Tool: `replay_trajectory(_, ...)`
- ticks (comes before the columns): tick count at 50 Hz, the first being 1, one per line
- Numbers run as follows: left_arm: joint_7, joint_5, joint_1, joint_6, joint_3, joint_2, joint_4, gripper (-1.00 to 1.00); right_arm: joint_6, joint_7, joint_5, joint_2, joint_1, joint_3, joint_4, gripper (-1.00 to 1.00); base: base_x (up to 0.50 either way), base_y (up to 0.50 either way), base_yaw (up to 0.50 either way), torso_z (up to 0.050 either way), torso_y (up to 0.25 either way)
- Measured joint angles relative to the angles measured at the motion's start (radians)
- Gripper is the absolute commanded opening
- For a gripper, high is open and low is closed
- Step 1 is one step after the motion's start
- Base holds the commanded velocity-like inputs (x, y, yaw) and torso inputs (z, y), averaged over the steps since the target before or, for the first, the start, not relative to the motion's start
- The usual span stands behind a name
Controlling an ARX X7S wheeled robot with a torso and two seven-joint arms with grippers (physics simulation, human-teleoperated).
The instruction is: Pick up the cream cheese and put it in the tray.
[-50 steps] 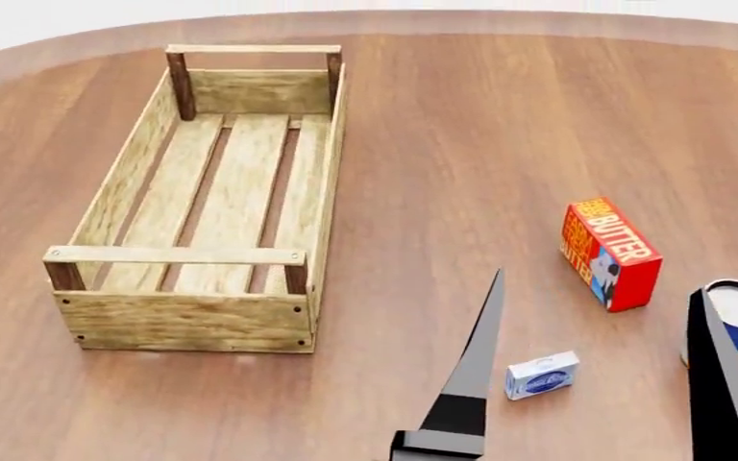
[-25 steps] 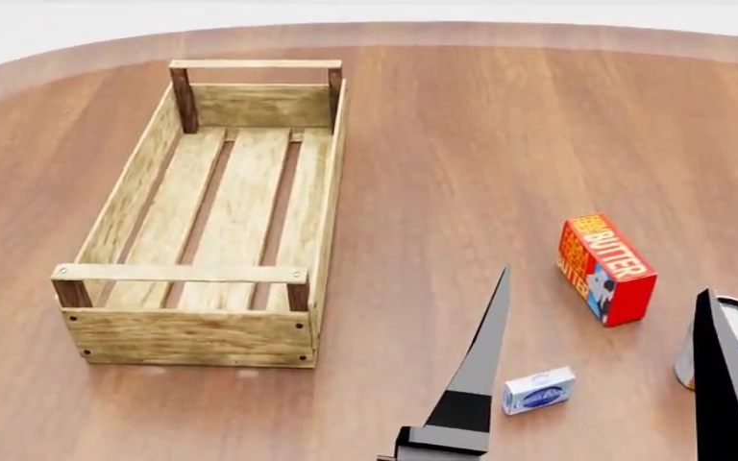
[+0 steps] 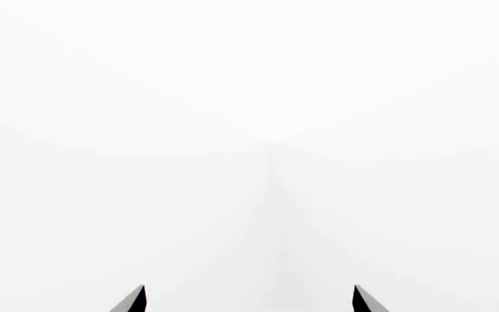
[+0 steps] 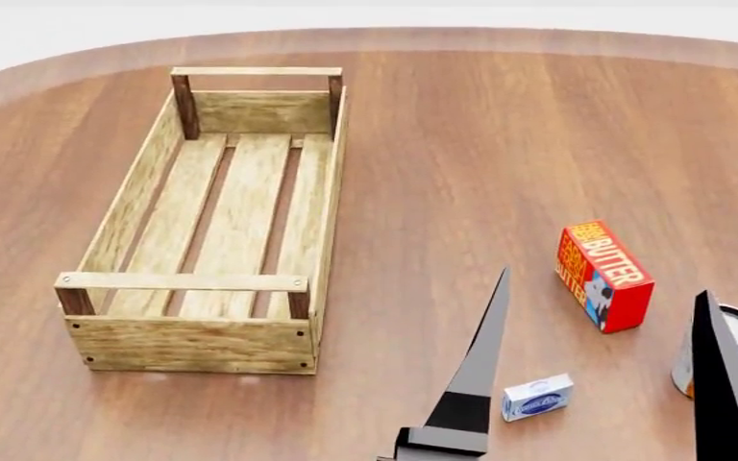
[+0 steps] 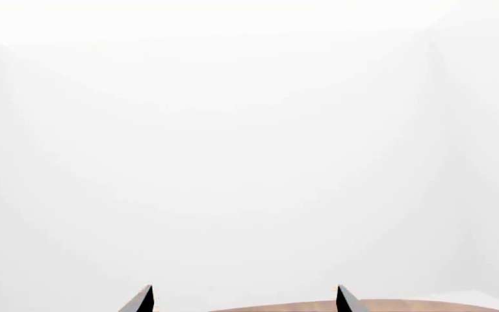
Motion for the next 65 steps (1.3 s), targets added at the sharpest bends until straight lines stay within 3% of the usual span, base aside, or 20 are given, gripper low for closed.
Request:
replay_trajectory(22,-0.016,0.008,0.012,0.02,-0.002,0.0,0.0,1.0,-0.001,0.006,0.003,0.001,0.01,-0.013,0.008,1.0,0.0,0.0,0.0,0.0,-0.232)
replay_trajectory(33,-0.034,0.008,0.009,0.017,-0.003,0.0,0.0,1.0,0.001,0.021,0.009,0.007,0.012,-0.011,0.003,1.0,0.04,0.0,0.0,0.0,0.0)
replay_trajectory(65,-0.062,-0.035,0.017,0.032,-0.03,0.0,0.0,1.0,-0.001,0.07,0.008,0.031,0.027,-0.022,-0.015,1.0,0.49,-0.08,0.0,0.0,0.0)
